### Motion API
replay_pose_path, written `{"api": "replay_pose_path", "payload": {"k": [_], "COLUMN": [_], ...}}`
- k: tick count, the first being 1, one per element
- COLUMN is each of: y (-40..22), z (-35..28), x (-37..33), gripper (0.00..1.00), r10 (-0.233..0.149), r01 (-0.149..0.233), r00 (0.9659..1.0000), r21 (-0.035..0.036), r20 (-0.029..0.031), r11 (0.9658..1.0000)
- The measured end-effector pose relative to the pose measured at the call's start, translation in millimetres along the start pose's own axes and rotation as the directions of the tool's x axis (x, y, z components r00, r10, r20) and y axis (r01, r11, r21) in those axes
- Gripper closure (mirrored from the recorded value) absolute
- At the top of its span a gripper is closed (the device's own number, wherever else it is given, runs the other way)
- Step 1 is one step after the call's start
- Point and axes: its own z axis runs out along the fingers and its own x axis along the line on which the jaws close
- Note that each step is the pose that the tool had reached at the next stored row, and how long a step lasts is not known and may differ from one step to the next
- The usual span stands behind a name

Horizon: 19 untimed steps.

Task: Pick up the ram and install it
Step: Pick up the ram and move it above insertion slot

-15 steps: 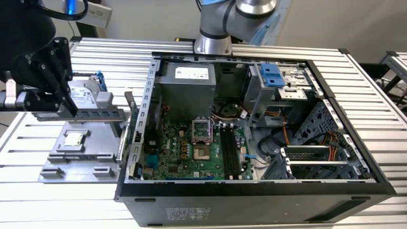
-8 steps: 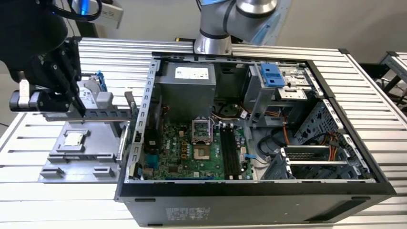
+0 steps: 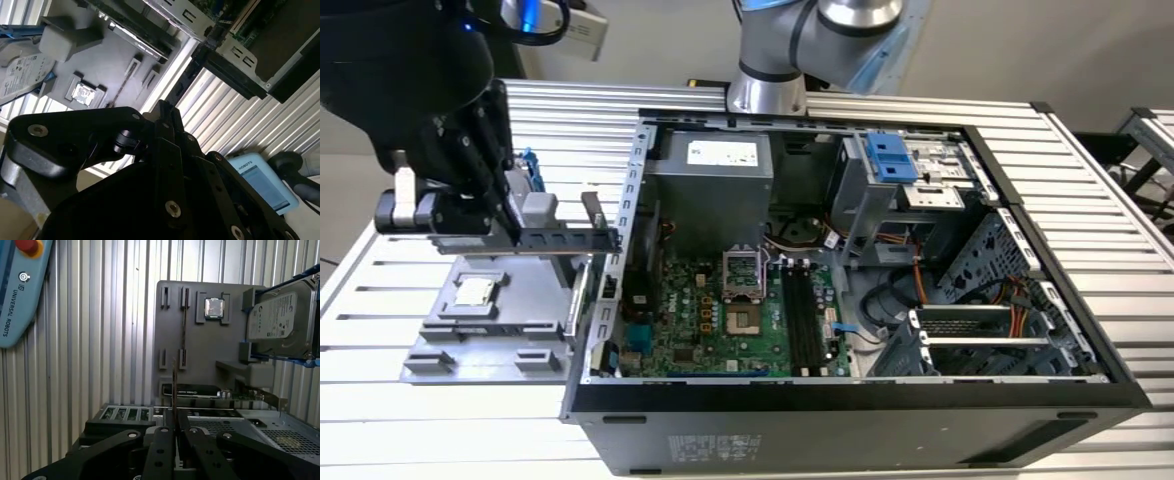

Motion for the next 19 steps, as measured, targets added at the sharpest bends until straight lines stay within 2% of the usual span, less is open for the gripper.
{"api": "replay_pose_path", "payload": {"k": [19], "y": [-36.2], "z": [0.1], "x": [1.0], "gripper": [1.00], "r10": [0.000], "r01": [0.000], "r00": [1.0000], "r21": [-0.0005], "r20": [0.0000], "r11": [1.0000]}}
